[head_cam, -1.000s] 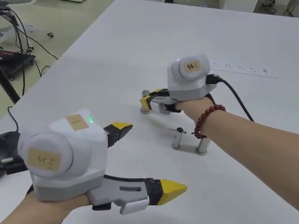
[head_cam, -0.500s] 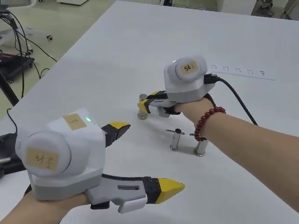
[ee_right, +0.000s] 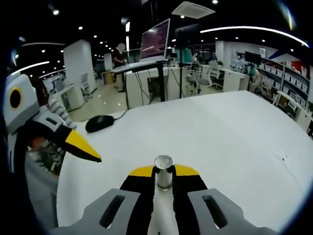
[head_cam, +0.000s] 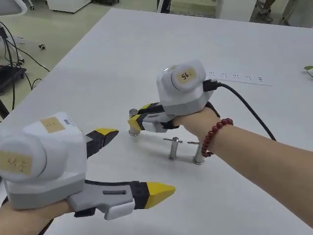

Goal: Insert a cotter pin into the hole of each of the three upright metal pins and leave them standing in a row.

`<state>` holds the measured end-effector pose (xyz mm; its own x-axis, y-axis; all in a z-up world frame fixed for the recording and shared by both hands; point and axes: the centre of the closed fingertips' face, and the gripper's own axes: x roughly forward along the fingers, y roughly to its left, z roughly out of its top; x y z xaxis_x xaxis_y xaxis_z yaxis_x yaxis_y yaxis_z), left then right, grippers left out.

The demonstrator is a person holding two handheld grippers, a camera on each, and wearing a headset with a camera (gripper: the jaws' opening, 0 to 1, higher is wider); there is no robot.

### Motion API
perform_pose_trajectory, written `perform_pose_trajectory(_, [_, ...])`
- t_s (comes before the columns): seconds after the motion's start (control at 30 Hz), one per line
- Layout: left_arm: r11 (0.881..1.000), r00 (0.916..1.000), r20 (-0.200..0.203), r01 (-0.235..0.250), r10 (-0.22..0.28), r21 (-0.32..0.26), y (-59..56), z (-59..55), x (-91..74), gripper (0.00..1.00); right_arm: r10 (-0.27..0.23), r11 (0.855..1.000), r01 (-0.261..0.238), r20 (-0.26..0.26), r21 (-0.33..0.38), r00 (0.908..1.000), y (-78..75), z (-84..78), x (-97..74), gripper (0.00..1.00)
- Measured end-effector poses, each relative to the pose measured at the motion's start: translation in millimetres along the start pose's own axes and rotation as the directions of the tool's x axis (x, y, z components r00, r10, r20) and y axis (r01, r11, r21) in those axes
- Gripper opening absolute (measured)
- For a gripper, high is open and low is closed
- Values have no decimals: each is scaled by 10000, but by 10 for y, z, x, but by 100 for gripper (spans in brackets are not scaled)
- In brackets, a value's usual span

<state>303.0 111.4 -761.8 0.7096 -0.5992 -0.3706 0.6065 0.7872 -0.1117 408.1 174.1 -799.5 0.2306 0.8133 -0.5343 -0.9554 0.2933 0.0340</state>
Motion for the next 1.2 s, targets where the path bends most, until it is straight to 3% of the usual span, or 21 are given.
perform_pose_trajectory(0.33, [9997, 10000, -83, -15, 17, 254, -29, 42, -57, 93, 588, 9976, -595, -212, -350, 9980, 366, -56, -196, 13])
perform_pose_trajectory(0.57, [9994, 9999, -74, 86, -83, 320, -91, 63, -61, 92, 859, 9956, -865, -203, -349, 9961, 538, -142, -381, 13])
perform_pose_trajectory(0.9, [9990, 9992, -309, 283, -272, 349, -182, 16, -52, 92, 825, 9957, -838, -321, -398, 9961, 636, -318, -636, 13])
perform_pose_trajectory(1.2, [9992, 9995, -156, 286, -281, 264, -207, 50, -51, 90, 561, 9979, -576, -486, -304, 9972, 630, -511, -853, 13])
